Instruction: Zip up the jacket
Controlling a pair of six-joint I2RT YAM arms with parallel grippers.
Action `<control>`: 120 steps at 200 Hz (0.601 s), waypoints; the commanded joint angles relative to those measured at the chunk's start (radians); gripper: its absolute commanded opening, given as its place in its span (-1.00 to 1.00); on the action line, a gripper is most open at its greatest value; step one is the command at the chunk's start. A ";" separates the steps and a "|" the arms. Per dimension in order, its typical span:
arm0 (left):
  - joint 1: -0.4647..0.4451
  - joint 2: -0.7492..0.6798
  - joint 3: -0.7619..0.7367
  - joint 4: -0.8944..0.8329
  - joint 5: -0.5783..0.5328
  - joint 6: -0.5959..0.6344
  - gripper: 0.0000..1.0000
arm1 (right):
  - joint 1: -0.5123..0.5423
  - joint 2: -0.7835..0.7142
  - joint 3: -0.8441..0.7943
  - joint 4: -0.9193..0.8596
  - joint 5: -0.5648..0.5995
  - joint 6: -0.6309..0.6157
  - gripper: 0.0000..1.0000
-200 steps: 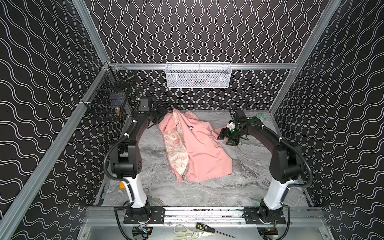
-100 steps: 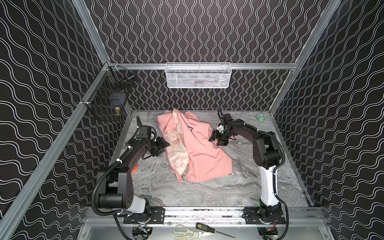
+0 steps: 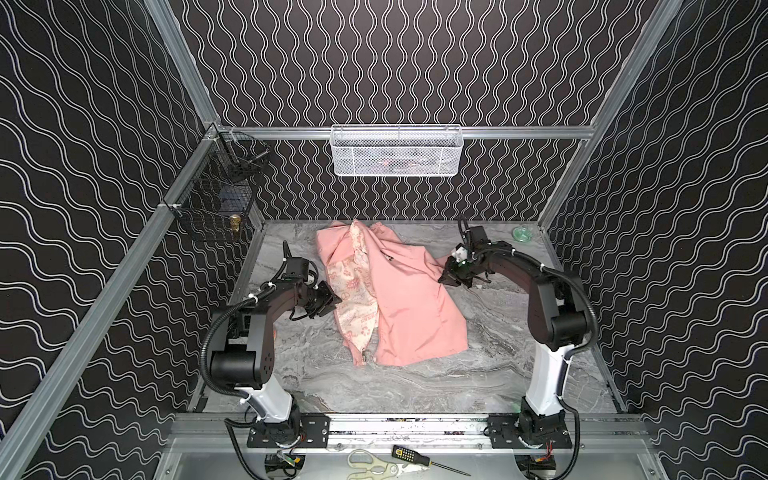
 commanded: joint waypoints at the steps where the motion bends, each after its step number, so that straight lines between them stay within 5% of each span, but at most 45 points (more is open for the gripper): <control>1: 0.001 0.016 -0.003 0.037 0.025 0.035 -0.38 | -0.035 -0.075 -0.040 -0.003 0.019 0.008 -1.00; 82: 0.001 0.006 -0.015 0.029 0.047 0.057 -0.21 | -0.199 -0.132 0.007 -0.126 0.110 -0.008 -1.00; 120: 0.002 -0.001 0.036 0.006 0.048 0.070 -0.01 | -0.197 -0.192 -0.001 -0.160 0.206 0.011 0.03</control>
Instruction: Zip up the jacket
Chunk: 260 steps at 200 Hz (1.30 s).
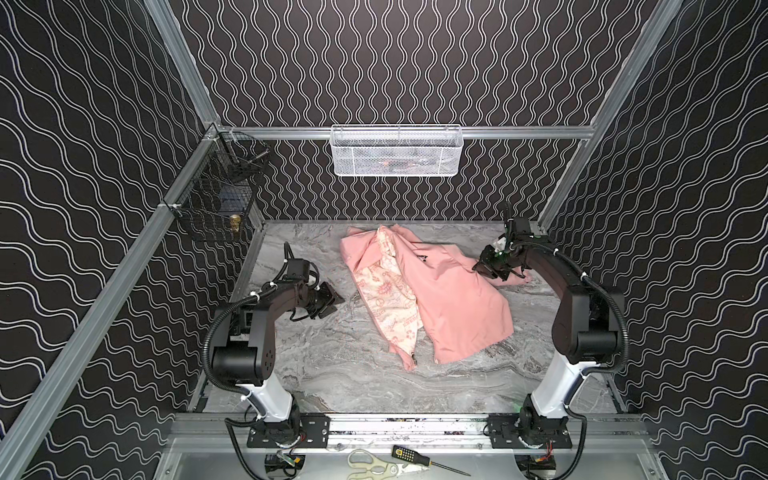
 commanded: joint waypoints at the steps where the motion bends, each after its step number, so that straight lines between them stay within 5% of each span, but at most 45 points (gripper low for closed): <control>1: 0.002 -0.004 0.035 -0.016 0.011 0.028 -0.01 | 0.001 -0.059 -0.008 -0.045 0.091 0.012 0.05; 16: 0.002 0.012 0.069 -0.014 0.009 0.023 0.08 | 0.018 -0.107 -0.014 -0.063 0.155 0.007 0.26; 36: 0.001 0.063 0.132 -0.005 0.010 0.016 0.16 | 0.079 -0.140 -0.008 -0.089 0.187 -0.032 0.29; 92: 0.000 0.293 0.394 0.064 0.061 -0.059 0.20 | 0.442 -0.120 -0.010 -0.154 0.254 -0.067 0.32; 133: 0.000 0.442 0.537 0.139 0.082 -0.135 0.17 | 0.470 -0.155 -0.072 -0.116 0.236 -0.001 0.32; 156: -0.006 0.503 0.578 0.242 0.121 -0.202 -0.03 | 0.470 -0.160 -0.061 -0.139 0.248 -0.013 0.32; 187: -0.015 0.562 0.656 0.405 0.190 -0.330 -1.00 | 0.470 -0.149 -0.054 -0.160 0.258 -0.025 0.29; 260: -0.014 0.771 0.938 0.937 0.089 -0.882 -0.91 | 0.497 -0.074 0.010 -0.150 0.163 -0.039 0.29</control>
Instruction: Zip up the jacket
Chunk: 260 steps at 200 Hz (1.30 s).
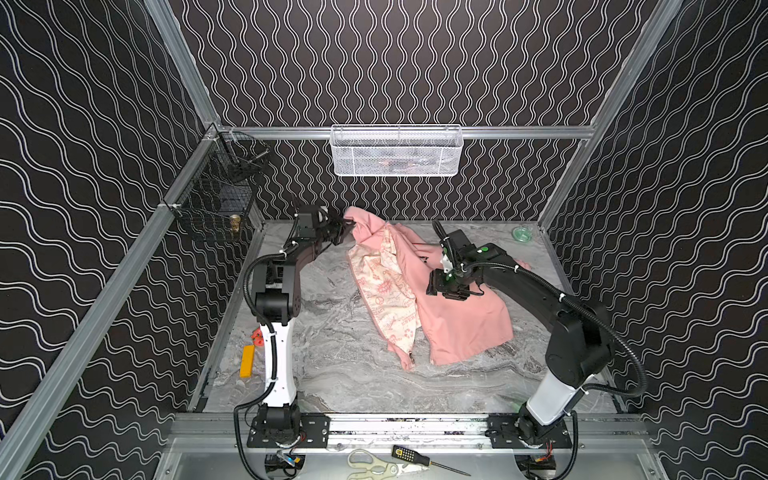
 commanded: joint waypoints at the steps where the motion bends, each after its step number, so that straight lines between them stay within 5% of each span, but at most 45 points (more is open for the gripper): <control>1: 0.001 0.083 0.079 0.238 -0.073 -0.256 -0.89 | 0.016 0.023 0.027 -0.009 -0.045 -0.011 0.29; 13: 0.001 0.124 0.099 0.298 -0.121 -0.319 -0.53 | 0.031 0.039 0.041 -0.014 -0.053 -0.017 0.29; 34: 0.003 0.134 0.102 0.294 -0.172 -0.321 -0.18 | 0.067 0.060 0.065 -0.030 -0.050 -0.031 0.31; 80: 0.016 -0.054 -0.059 0.109 -0.205 -0.108 0.06 | 0.159 0.085 0.076 -0.053 -0.013 -0.056 0.44; 133: 0.038 -0.310 -0.313 -0.111 -0.262 0.061 0.08 | 0.310 0.134 0.089 -0.098 0.056 -0.097 0.44; 185: 0.038 -0.536 -0.448 -0.489 -0.327 0.259 0.03 | 0.439 0.237 0.085 -0.084 0.081 -0.109 0.15; 231: 0.091 -0.653 -0.629 -0.505 -0.288 0.287 0.02 | 0.459 0.307 0.118 -0.074 0.113 -0.106 0.11; 260: 0.114 -0.678 -0.703 -0.480 -0.258 0.272 0.00 | 0.462 0.334 0.119 -0.071 0.115 -0.118 -0.15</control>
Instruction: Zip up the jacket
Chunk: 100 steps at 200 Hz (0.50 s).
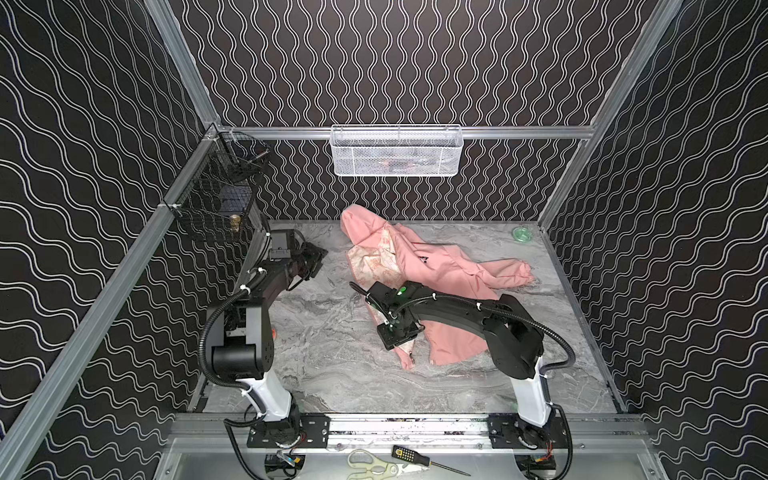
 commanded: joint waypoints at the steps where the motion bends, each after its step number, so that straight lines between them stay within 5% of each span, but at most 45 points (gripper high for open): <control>1: 0.017 -0.015 -0.039 0.006 0.033 0.011 0.00 | 0.004 0.017 0.005 -0.005 0.017 -0.012 -0.15; 58: 0.017 0.097 -0.022 0.059 0.096 -0.031 0.02 | 0.002 -0.043 -0.003 0.030 0.004 -0.008 -0.89; 100: -0.026 0.200 0.024 0.098 0.110 -0.064 0.08 | -0.027 -0.138 -0.007 0.045 -0.004 0.022 -1.00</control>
